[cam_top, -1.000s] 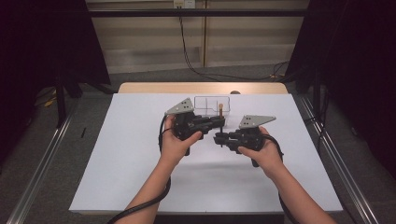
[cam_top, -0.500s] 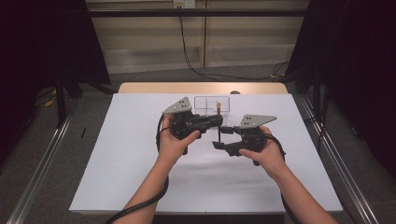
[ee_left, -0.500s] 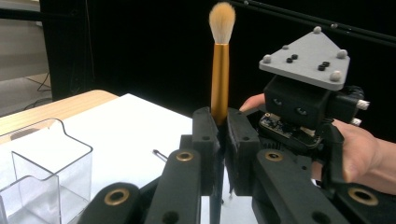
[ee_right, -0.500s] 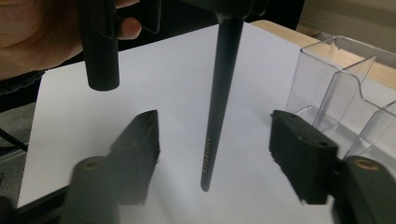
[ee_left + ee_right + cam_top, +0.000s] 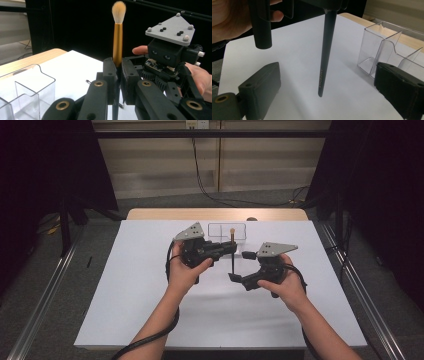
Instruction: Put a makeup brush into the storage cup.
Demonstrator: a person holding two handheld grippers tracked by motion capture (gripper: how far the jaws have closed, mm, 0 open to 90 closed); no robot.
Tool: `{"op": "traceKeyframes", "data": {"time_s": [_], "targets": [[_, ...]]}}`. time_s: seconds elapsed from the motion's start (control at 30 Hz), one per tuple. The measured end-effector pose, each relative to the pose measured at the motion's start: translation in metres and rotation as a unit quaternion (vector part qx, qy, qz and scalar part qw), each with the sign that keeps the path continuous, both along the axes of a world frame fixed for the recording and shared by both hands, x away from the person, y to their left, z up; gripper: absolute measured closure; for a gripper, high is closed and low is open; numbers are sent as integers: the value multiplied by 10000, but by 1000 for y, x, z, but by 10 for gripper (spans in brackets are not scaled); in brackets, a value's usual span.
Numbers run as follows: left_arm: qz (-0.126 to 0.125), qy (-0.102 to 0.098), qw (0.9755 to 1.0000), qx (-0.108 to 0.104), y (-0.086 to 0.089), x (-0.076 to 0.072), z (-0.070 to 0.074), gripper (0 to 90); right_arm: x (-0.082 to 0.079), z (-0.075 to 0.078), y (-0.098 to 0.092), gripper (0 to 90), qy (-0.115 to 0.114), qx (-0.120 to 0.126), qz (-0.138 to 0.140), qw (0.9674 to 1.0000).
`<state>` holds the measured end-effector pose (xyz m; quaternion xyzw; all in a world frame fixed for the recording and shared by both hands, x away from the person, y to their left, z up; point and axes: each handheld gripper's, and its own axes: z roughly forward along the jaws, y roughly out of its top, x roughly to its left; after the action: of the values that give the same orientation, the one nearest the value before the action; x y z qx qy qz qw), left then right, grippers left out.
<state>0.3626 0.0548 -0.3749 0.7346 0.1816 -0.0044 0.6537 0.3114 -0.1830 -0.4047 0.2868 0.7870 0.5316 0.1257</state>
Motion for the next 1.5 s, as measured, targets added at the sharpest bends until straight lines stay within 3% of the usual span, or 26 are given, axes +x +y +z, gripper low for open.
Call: {"op": "traceKeyframes", "data": {"time_s": [0.27,0.97,1.5], "targets": [[78,-56,10000,26,3,4,3,837,3,-4,-8,72,220,202,-105,9995],[291,-127,9995,79,5,17,4,837,2,-8,-16,72,209,271,-122,9993],[657,-99,9977,112,11,37,6,838,1,-11,-21,71,244,265,-105,9993]]}}
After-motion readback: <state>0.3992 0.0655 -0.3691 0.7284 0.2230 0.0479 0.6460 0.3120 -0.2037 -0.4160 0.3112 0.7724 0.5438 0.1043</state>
